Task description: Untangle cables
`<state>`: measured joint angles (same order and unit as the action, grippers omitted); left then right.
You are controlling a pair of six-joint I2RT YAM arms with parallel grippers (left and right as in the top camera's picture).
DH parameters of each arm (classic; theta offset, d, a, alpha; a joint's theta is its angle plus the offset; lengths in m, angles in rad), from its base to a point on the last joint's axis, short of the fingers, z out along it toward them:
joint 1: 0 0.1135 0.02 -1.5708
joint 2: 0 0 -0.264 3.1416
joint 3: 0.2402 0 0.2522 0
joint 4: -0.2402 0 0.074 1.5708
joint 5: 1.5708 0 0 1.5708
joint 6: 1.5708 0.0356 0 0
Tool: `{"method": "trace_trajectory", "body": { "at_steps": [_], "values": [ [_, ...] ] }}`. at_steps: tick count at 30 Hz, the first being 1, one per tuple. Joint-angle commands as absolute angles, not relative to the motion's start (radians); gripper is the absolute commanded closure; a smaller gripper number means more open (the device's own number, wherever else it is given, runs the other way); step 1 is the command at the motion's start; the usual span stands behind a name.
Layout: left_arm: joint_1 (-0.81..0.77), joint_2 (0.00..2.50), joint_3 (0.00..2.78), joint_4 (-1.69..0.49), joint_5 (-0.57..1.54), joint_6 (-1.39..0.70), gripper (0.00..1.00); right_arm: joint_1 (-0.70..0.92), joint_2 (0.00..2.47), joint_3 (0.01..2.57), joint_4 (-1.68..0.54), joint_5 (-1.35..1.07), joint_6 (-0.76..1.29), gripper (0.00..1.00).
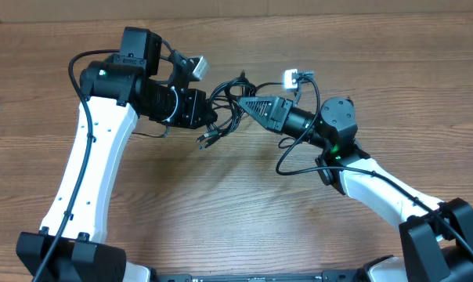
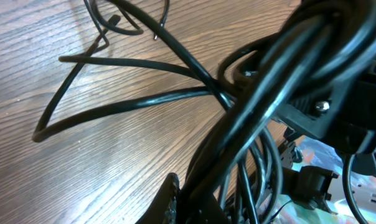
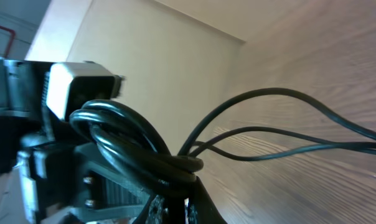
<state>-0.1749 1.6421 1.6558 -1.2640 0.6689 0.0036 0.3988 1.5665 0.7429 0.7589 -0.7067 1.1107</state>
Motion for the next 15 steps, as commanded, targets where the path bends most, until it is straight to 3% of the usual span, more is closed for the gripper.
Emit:
{"method": "trace_trajectory", "body": {
  "at_steps": [1, 8, 15],
  "values": [
    [-0.177, 1.627, 1.673, -1.275, 0.642, 0.023, 0.96, 0.378, 1.566, 0.748, 0.642, -0.699, 1.002, 0.96],
    [-0.177, 1.627, 1.673, -1.313, 0.569, 0.023, 0.96, 0.249, 1.566, 0.748, 0.271, -0.686, 0.853, 0.96],
    [-0.177, 1.627, 1.673, -1.312, 0.567, 0.031, 0.96, 0.212, 1.566, 0.748, 0.143, -0.682, 0.785, 0.96]
  ]
}}
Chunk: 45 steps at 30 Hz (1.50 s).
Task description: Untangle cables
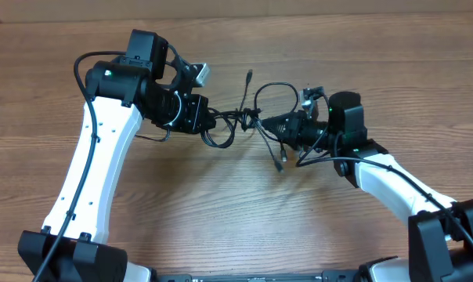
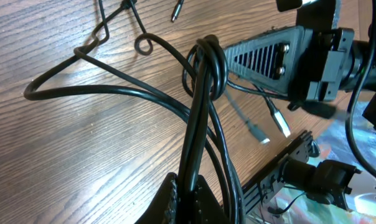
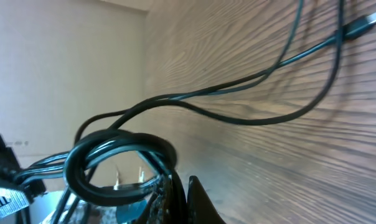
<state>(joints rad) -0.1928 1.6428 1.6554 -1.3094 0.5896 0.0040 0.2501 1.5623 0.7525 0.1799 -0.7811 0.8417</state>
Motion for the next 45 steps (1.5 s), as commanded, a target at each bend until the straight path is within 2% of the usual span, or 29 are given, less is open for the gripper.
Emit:
{"method": "trace_trajectory", "body": {
  "at_steps": [1, 6, 8, 10, 11, 13, 14, 15, 22, 30, 37, 45],
  "values": [
    [-0.177, 1.627, 1.673, -1.312, 0.564, 0.032, 0.96, 0.212, 1.566, 0.748, 0.134, -0.681, 0.775, 0.96],
    [-0.177, 1.627, 1.673, -1.329, 0.512, 0.097, 0.96, 0.212, 1.566, 0.748, 0.133, -0.681, 0.776, 0.96],
    [-0.177, 1.627, 1.673, -1.335, 0.513, 0.139, 0.96, 0.212, 1.566, 0.748, 0.134, -0.681, 0.776, 0.90],
    [-0.177, 1.627, 1.673, -1.335, 0.514, 0.171, 0.96, 0.212, 1.566, 0.748, 0.142, -0.680, 0.776, 0.73],
    [-0.178, 1.627, 1.673, -1.338, 0.515, 0.210, 0.96, 0.212, 1.566, 0.748, 0.153, -0.681, 0.776, 0.53],
    [-0.178, 1.627, 1.673, -1.345, 0.517, 0.263, 0.96, 0.212, 1.566, 0.748, 0.172, -0.681, 0.776, 0.21],
    [-0.178, 1.627, 1.673, -1.349, 0.517, 0.291, 0.95, 0.212, 1.566, 0.748, 0.183, -0.681, 0.776, 0.12],
    [-0.178, 1.627, 1.673, -1.351, 0.517, 0.334, 0.96, 0.212, 1.566, 0.748, 0.194, -0.681, 0.776, 0.09],
    [-0.178, 1.627, 1.673, -1.308, 0.535, 0.475, 0.96, 0.212, 1.566, 0.748, 0.249, -0.720, 0.784, 0.05],
    [-0.178, 1.626, 1.683, -1.380, 0.857, 0.587, 0.94, 0.194, 1.566, 0.748, 0.566, -0.989, 0.762, 0.05],
    [-0.176, 1.626, 1.687, -1.416, 1.022, 0.587, 0.96, 0.168, 1.566, 0.748, 0.613, -1.286, 0.649, 0.05],
    [-0.141, 1.627, 1.687, -1.401, 1.020, 0.535, 0.96, 0.168, 1.566, 0.748, 0.669, -1.338, 0.646, 0.05]
  ]
}}
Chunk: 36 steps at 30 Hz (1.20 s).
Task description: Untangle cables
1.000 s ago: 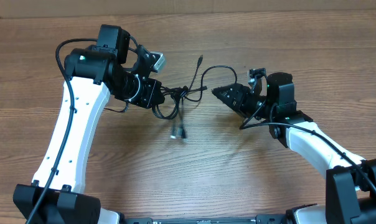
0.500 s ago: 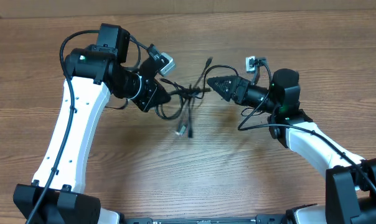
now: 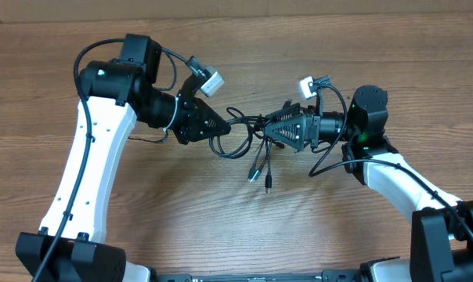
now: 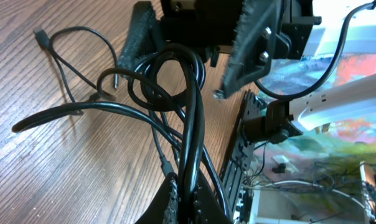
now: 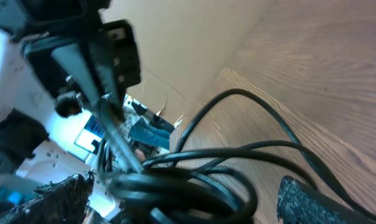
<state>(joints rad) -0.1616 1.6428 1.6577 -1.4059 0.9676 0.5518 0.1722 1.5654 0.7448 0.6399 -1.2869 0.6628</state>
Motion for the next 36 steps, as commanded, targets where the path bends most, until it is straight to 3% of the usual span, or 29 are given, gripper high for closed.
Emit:
{"method": "trace_trajectory", "body": {
  "at_steps": [1, 14, 16, 17, 20, 28, 30, 35, 36],
  "values": [
    [-0.135, 1.627, 1.687, -1.399, 1.021, 0.535, 0.96, 0.168, 1.566, 0.748, 0.686, -1.354, 0.646, 0.06],
    [-0.118, 1.627, 1.687, -1.372, 1.013, 0.516, 0.96, 0.176, 1.566, 0.748, 0.820, -1.405, 0.714, 0.34],
    [-0.118, 1.627, 1.687, -1.372, 0.991, 0.516, 0.96, 0.176, 1.566, 0.748, 0.823, -1.403, 0.714, 0.50],
    [-0.118, 1.627, 1.687, -1.373, 0.969, 0.516, 0.96, 0.176, 1.566, 0.748, 0.822, -1.398, 0.720, 0.67],
    [-0.118, 1.627, 1.686, -1.377, 0.928, 0.516, 0.95, 0.176, 1.566, 0.748, 0.823, -1.361, 0.783, 0.95],
    [-0.118, 1.627, 1.686, -1.376, 0.830, 0.516, 0.96, 0.176, 1.566, 0.748, 0.826, -1.347, 0.849, 0.96],
    [-0.118, 1.627, 1.686, -1.371, 0.795, 0.516, 0.92, 0.176, 1.566, 0.748, 0.826, -1.345, 0.869, 0.96],
    [-0.118, 1.629, 1.685, -1.336, 0.617, 0.516, 0.63, 0.176, 1.566, 0.748, 0.825, -1.347, 0.891, 0.96],
    [-0.118, 1.629, 1.685, -1.332, 0.585, 0.516, 0.01, 0.176, 1.566, 0.748, 0.822, -1.348, 0.891, 0.96]
  ]
}}
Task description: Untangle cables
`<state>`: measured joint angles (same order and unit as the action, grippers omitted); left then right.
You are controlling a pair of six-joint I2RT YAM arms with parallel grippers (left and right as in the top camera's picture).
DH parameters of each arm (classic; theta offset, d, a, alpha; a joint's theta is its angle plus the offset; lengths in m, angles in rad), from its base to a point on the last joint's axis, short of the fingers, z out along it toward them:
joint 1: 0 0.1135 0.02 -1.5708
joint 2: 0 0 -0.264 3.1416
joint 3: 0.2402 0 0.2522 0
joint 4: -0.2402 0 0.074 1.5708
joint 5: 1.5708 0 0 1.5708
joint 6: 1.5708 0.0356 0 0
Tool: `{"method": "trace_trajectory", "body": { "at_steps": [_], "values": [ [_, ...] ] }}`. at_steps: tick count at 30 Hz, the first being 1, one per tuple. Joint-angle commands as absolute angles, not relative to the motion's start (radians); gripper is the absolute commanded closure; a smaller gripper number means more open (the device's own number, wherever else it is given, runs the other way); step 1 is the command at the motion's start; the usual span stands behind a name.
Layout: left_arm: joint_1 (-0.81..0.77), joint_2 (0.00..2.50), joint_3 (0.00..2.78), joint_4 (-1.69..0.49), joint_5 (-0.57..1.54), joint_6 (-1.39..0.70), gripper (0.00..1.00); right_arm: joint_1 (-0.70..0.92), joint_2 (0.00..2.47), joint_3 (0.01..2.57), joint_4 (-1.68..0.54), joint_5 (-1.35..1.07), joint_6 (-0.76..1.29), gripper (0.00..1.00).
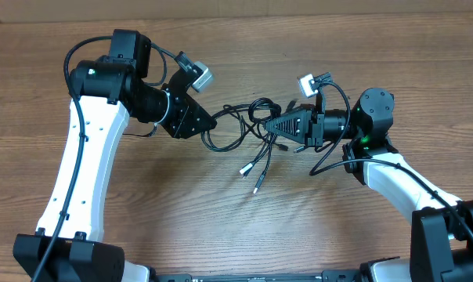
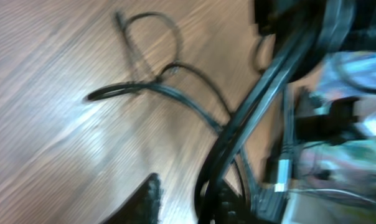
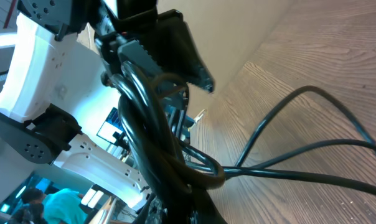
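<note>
A tangle of black cables [image 1: 238, 125] hangs between my two grippers above the wooden table, its plugs [image 1: 256, 186] dangling low. My right gripper [image 1: 269, 125] is shut on the knotted bundle [image 3: 144, 137], which rises from between its fingers [image 3: 175, 208]. My left gripper [image 1: 205, 124] stands at the tangle's left end. In the blurred left wrist view its jaws [image 2: 188, 202] are apart: the cable bundle [image 2: 250, 106] runs past one finger, and bare wood shows between it and the other finger [image 2: 147, 196].
The wooden table [image 1: 182, 227] spreads around and in front of the arms. Its far edge meets a tan wall [image 1: 299, 6]. The right arm's own black wiring [image 1: 330, 160] loops beside its wrist.
My right gripper, open around the tangle before, is now shut on it. My left gripper's jaws have parted, and it sits slightly further left and back. The plugs hang a little further left.
Both grippers held the bundle close together. Then they stood further apart with the tangle stretched between them. After that the right gripper was open while the left held the cables. Now the right holds them and the left is open.
</note>
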<state>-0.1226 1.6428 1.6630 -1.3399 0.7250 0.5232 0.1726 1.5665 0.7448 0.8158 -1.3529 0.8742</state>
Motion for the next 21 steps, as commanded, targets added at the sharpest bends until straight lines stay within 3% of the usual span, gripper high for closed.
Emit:
{"method": "trace_trajectory", "body": {
  "at_steps": [1, 13, 21],
  "values": [
    [-0.118, 1.629, 1.685, -1.330, 0.530, 0.516, 0.00, 0.176, 1.566, 0.748, 0.817, -1.347, 0.892, 0.96],
    [-0.118, 1.629, 1.683, -1.272, 0.486, 0.442, 0.00, 0.175, 1.566, 0.748, 0.814, -1.332, 0.979, 0.96],
    [-0.118, 1.637, 1.654, -1.157, 0.250, 0.440, 0.00, 0.175, 1.566, 0.748, 0.814, -1.333, 0.995, 0.96]
  ]
}}
